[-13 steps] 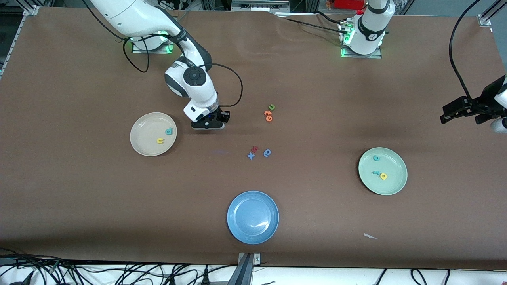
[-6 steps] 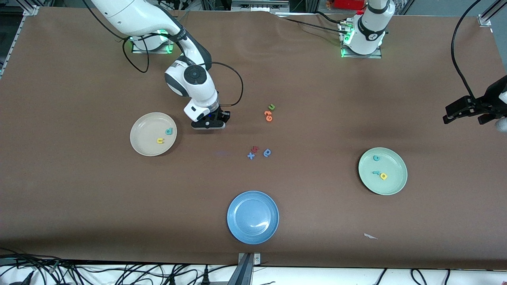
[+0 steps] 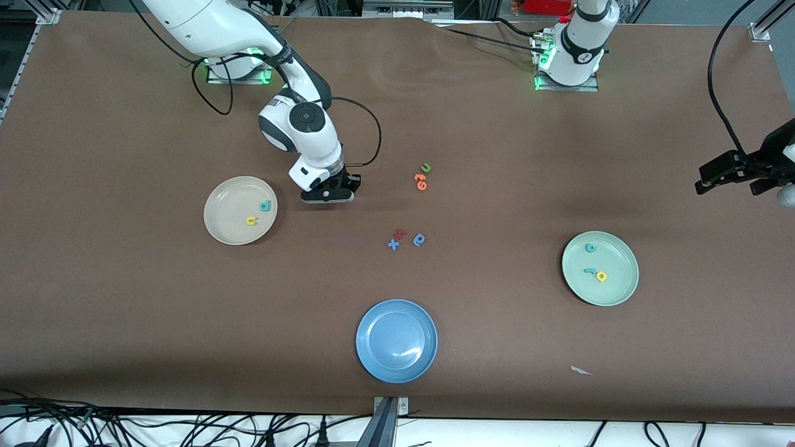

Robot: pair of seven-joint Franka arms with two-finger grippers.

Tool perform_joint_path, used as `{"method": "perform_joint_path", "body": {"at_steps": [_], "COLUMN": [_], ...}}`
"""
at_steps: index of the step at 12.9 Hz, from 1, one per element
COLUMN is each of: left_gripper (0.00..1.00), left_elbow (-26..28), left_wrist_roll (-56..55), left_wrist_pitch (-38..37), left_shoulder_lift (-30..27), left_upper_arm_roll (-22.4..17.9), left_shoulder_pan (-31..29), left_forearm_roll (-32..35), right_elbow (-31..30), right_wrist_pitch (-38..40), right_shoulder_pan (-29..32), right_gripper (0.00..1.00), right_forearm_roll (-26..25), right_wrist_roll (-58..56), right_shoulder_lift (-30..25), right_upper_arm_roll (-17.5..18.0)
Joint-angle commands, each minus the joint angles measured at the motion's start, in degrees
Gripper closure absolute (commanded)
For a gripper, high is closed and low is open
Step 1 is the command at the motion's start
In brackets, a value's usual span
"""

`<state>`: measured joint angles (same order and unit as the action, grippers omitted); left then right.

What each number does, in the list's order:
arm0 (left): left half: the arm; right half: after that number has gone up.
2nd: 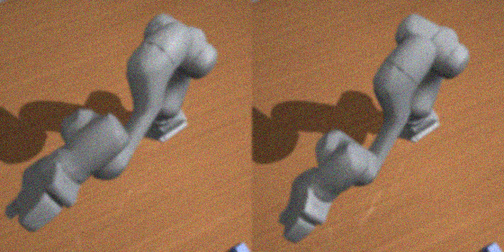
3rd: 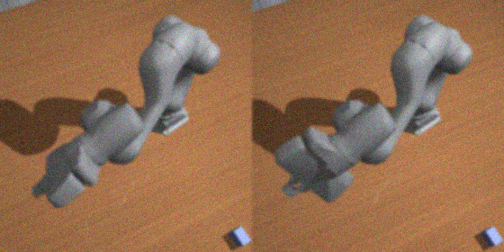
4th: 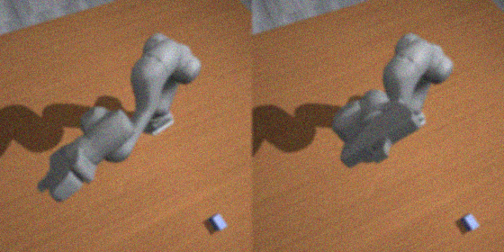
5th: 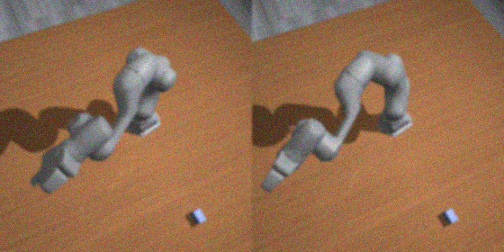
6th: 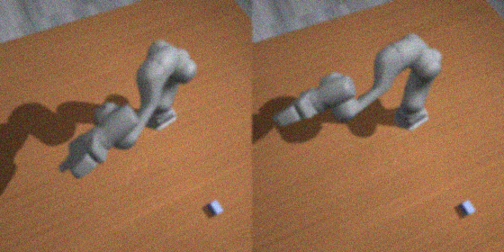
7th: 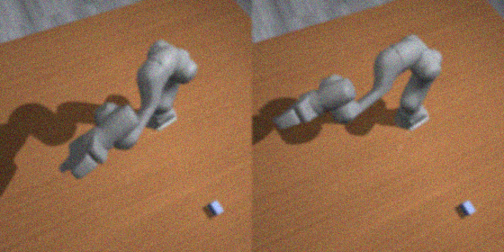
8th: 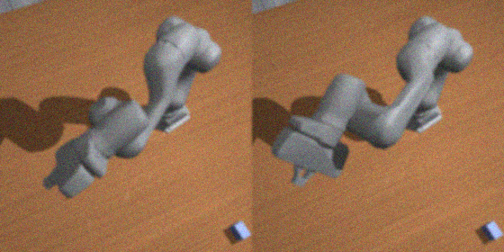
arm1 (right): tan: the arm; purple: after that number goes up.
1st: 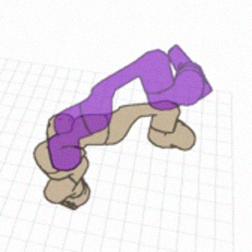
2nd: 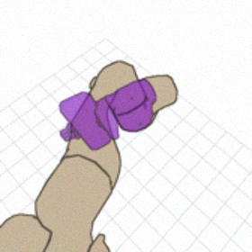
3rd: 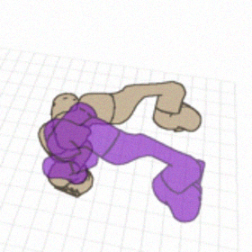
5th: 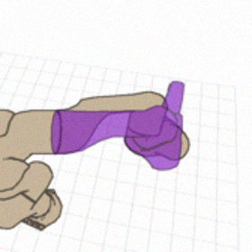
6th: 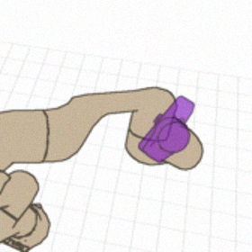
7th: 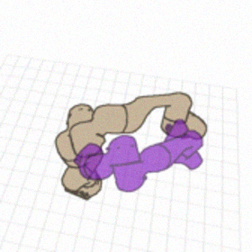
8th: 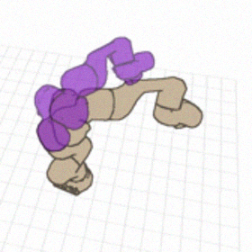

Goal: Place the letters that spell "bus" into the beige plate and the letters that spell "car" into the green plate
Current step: 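Move the yellow s onto the white plate with the right gripper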

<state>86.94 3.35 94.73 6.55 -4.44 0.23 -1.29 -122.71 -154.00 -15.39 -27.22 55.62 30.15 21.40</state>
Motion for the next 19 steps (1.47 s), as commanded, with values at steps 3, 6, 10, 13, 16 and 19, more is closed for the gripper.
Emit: {"method": "perform_joint_path", "body": {"at_steps": [3,6,10,13,16,19], "left_gripper": [0.0,0.0,0.0,0.0,0.0,0.0], "left_elbow": [-0.81,-0.81,-0.81,-0.81,-0.81,-0.81], "left_wrist_roll": [0.08,0.08,0.16,0.16,0.16,0.16], "left_wrist_pitch": [0.19,0.19,0.28,0.28,0.28,0.37], "left_shoulder_lift": [1.01,1.27,1.45,1.45,1.45,1.45], "left_upper_arm_roll": [-0.04,-0.04,-0.04,-0.04,-0.04,-0.04], "left_shoulder_pan": [-0.76,-0.85,-0.94,-0.85,-0.85,-0.85], "left_forearm_roll": [-1.26,-1.26,-1.34,-1.34,-1.34,-1.34], "right_elbow": [-3.75,-6.66,-7.19,-7.2,-7.02,-4.49], "right_wrist_pitch": [8.36,10.02,11.08,13.01,15.12,17.57], "right_shoulder_pan": [6.31,12.91,17.76,18.29,18.29,18.29], "right_gripper": [0.99,0.99,0.8,0.0,0.0,0.0], "right_forearm_roll": [-1.09,-0.82,-0.65,-0.47,-0.47,5.29], "right_wrist_roll": [-15.22,-27.55,-35.31,-35.31,-35.49,-35.84], "right_shoulder_lift": [-8.94,-13.09,-13.63,-14.41,-16.08,-18.02], "right_upper_arm_roll": [-1.0,-1.0,-1.0,-1.09,-1.36,-0.83]}}
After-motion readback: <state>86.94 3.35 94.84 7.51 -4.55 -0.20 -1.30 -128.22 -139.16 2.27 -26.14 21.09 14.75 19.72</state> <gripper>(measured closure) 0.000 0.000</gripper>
